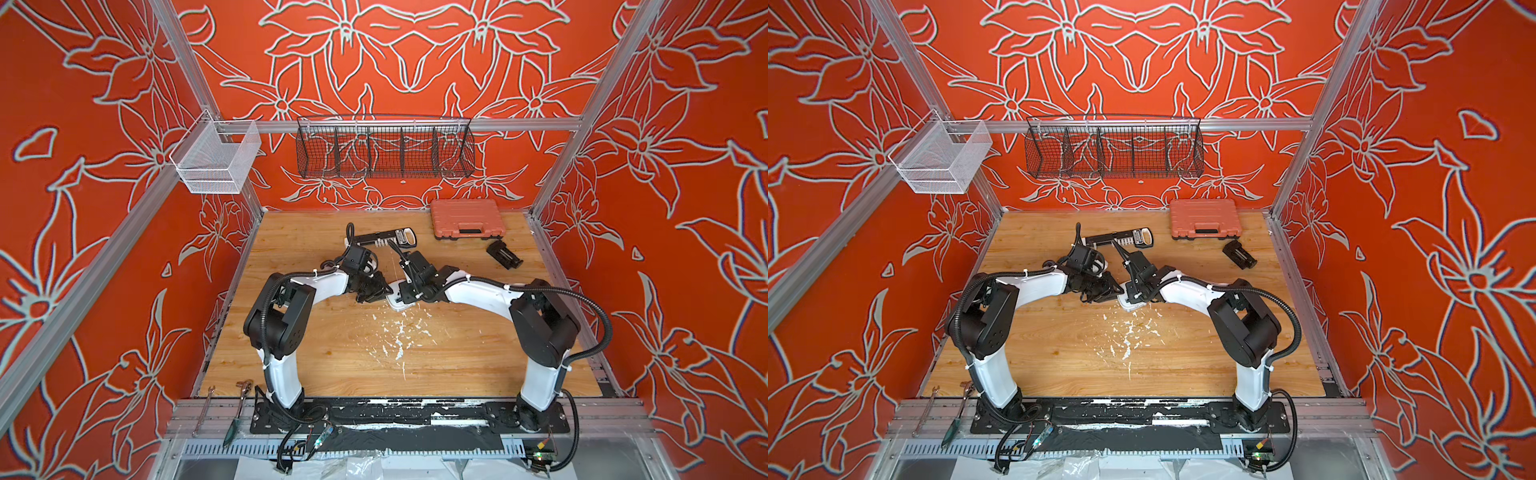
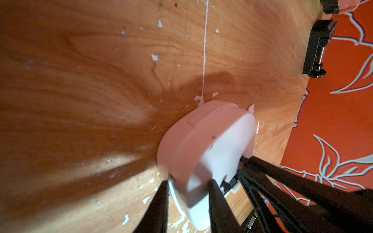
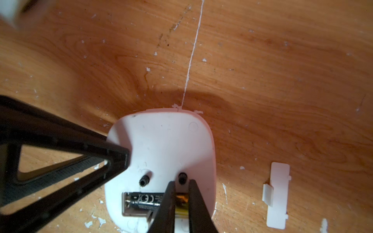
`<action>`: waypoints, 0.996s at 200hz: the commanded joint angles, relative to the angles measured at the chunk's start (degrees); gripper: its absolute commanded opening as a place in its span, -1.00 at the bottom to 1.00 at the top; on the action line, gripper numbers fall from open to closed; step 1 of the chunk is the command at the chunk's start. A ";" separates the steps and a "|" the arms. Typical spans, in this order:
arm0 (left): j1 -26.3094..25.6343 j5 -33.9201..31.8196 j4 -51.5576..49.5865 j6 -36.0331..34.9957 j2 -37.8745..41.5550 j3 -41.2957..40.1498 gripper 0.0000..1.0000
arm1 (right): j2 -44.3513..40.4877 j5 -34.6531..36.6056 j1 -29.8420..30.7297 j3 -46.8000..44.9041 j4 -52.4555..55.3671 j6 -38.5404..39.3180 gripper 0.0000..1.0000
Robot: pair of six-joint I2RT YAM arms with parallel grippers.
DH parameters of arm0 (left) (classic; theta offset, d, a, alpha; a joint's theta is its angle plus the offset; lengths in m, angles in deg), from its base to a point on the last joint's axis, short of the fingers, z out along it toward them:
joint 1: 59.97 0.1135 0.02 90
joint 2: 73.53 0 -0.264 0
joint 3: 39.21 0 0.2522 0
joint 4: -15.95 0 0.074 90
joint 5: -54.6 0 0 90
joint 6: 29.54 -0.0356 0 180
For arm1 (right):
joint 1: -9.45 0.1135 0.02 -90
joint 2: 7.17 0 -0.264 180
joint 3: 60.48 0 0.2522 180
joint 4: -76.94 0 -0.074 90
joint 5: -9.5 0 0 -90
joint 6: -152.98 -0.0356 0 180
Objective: Insert the battery into the alarm
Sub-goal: Install the battery in the alarm.
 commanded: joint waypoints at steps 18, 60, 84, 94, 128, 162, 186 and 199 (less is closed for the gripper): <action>-0.69 0.75 -3.96 -4.25 -4.37 1.70 -0.40 | 0.24 -0.07 4.87 -4.60 0.36 -1.29 -0.74; -0.25 1.18 -5.84 -5.40 -5.36 3.18 -0.40 | -1.67 2.82 5.72 -8.52 -3.17 -0.29 -0.76; -0.04 1.36 -6.24 -5.56 -5.47 3.23 -0.40 | -2.36 2.97 5.65 -8.56 -3.03 -0.02 -0.76; 0.01 1.36 -6.27 -5.59 -5.42 3.15 -0.40 | -3.24 2.40 5.50 -9.01 -4.09 -0.11 -0.75; -0.03 1.45 -5.96 -5.60 -5.07 2.53 -0.40 | -4.12 1.52 4.95 -5.98 -2.28 -0.87 -0.68; -0.03 1.36 -5.61 -5.62 -4.32 1.74 -0.41 | -4.40 2.01 4.67 -2.76 0.27 -3.11 -0.50; 0.01 1.36 -5.35 -5.62 -3.92 1.30 -0.42 | -4.28 3.06 4.42 -0.61 2.50 -3.90 -0.36; 0.01 1.45 -5.34 -5.86 -3.79 1.20 -0.42 | -4.65 2.88 4.00 0.37 2.99 -4.85 -0.26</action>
